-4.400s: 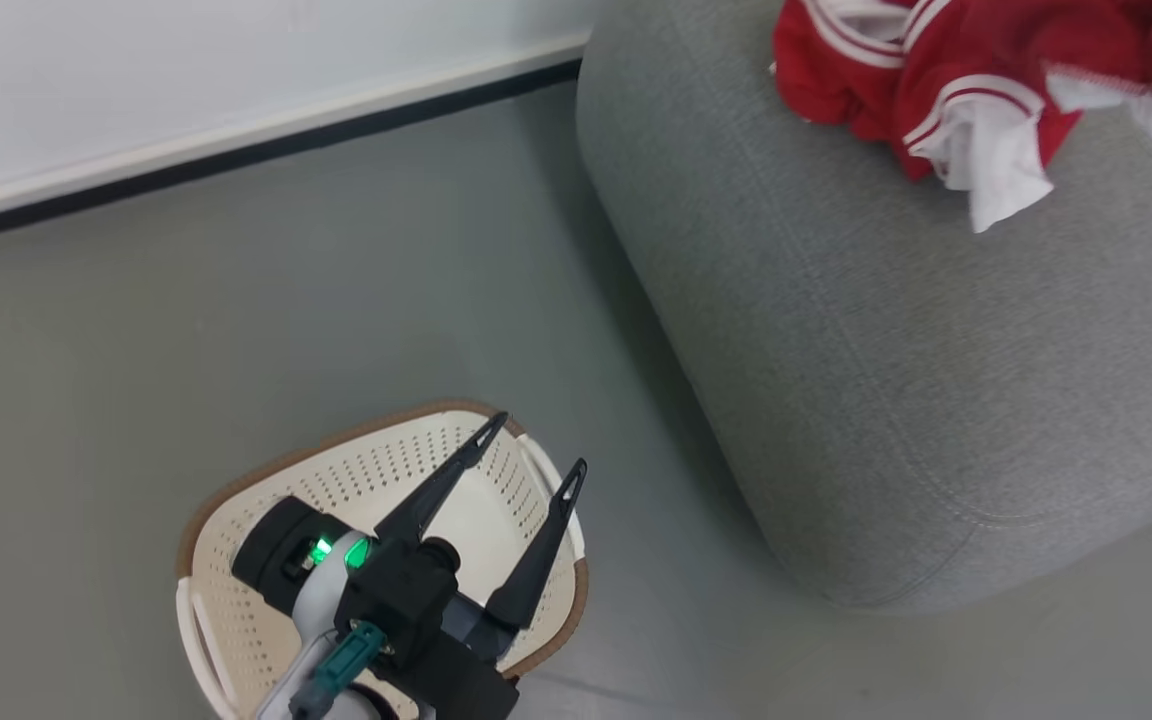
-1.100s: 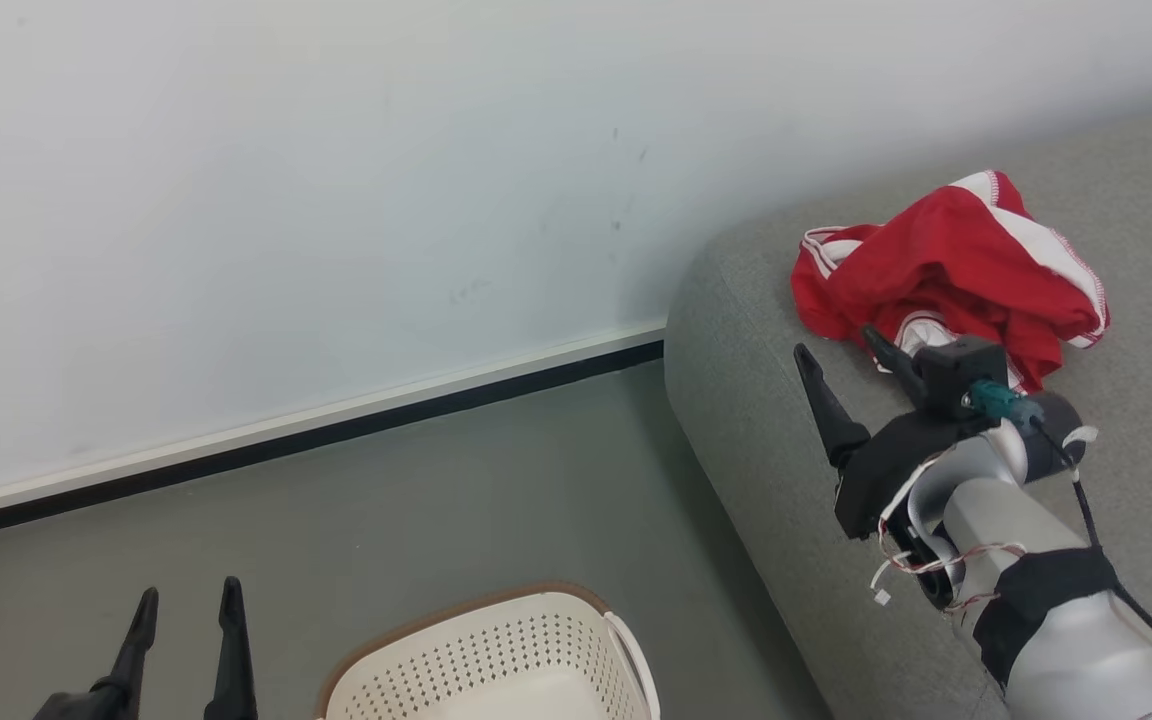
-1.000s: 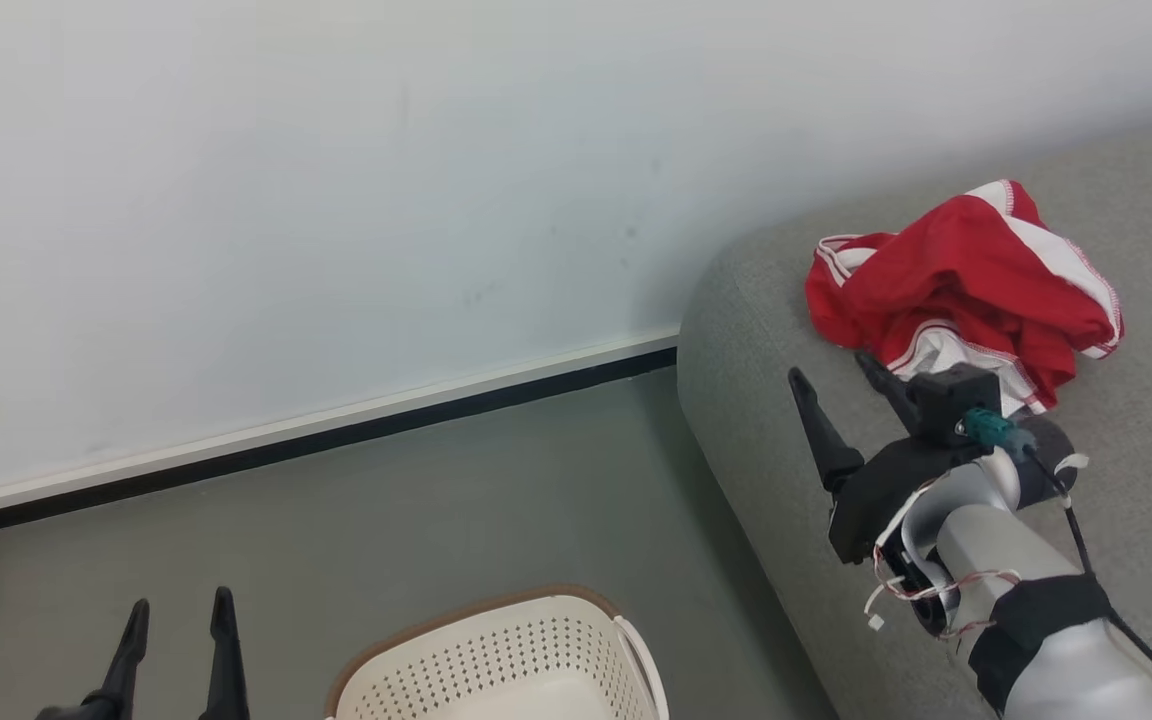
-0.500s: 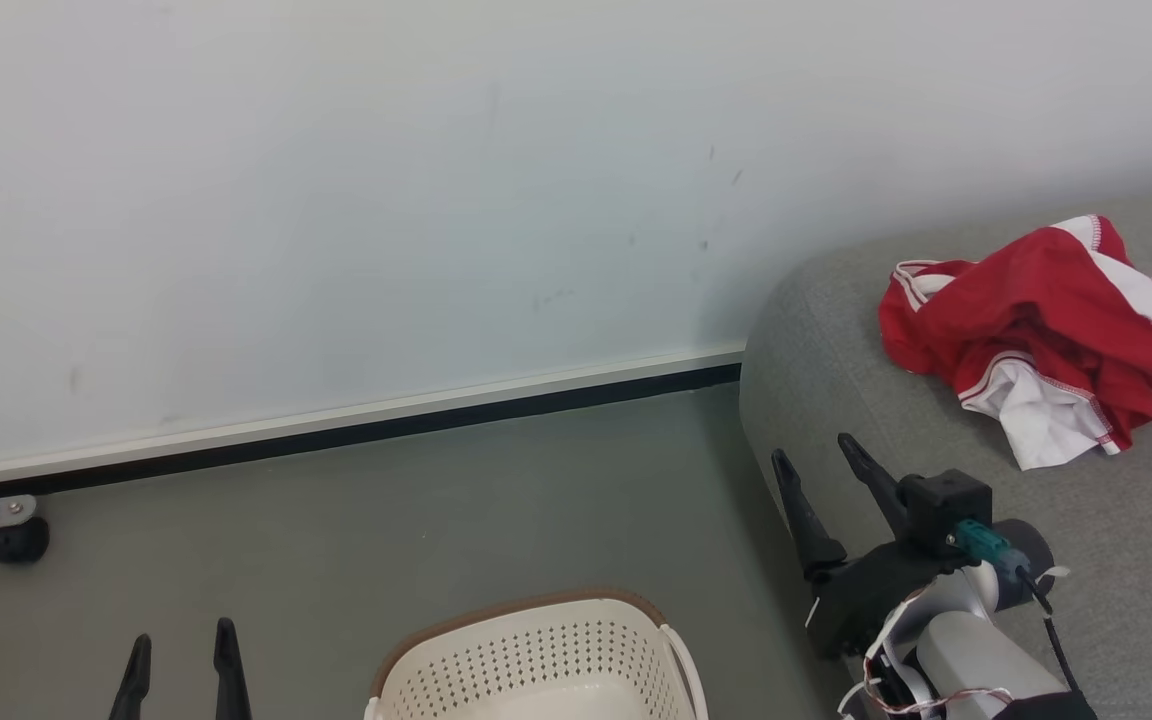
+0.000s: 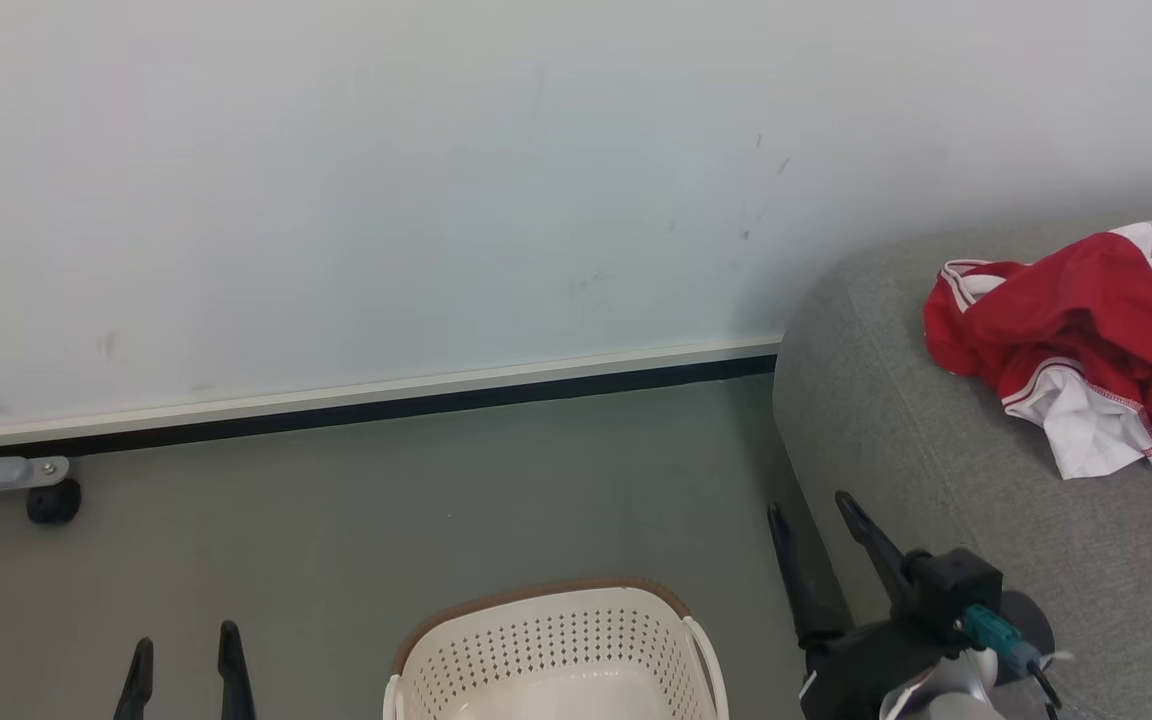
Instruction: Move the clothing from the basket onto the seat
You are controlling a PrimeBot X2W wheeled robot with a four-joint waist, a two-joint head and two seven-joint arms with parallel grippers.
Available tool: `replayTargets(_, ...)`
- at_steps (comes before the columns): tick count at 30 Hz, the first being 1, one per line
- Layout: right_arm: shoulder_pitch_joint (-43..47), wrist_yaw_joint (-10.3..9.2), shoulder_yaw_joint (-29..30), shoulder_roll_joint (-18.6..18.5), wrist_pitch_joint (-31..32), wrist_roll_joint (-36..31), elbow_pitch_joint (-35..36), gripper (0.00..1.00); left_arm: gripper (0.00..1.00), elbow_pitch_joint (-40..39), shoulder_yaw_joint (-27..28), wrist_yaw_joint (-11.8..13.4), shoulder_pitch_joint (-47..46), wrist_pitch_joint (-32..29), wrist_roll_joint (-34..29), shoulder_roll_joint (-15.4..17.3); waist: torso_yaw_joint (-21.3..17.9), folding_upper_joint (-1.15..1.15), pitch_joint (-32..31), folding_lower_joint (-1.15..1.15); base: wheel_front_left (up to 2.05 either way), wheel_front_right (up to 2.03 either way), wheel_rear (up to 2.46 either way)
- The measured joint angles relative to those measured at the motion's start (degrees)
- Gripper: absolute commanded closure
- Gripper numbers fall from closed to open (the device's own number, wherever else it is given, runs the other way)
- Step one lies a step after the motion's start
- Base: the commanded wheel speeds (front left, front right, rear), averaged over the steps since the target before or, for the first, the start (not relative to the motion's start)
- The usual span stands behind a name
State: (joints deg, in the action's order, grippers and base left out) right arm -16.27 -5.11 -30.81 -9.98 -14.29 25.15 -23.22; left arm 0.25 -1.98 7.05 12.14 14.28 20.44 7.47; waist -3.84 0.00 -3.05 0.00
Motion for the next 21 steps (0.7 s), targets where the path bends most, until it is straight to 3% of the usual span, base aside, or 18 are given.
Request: replayTargets(21, 10.1, -1.55, 4.4, -0.6, 0.0, -2.6, 10.2, 0.00, 0.00, -1.8, 0.0, 0.0, 0.2, 0.0, -2.5, 0.2, -0.8, 0.00, 1.1, 0.00, 0.00, 0.00, 0.00)
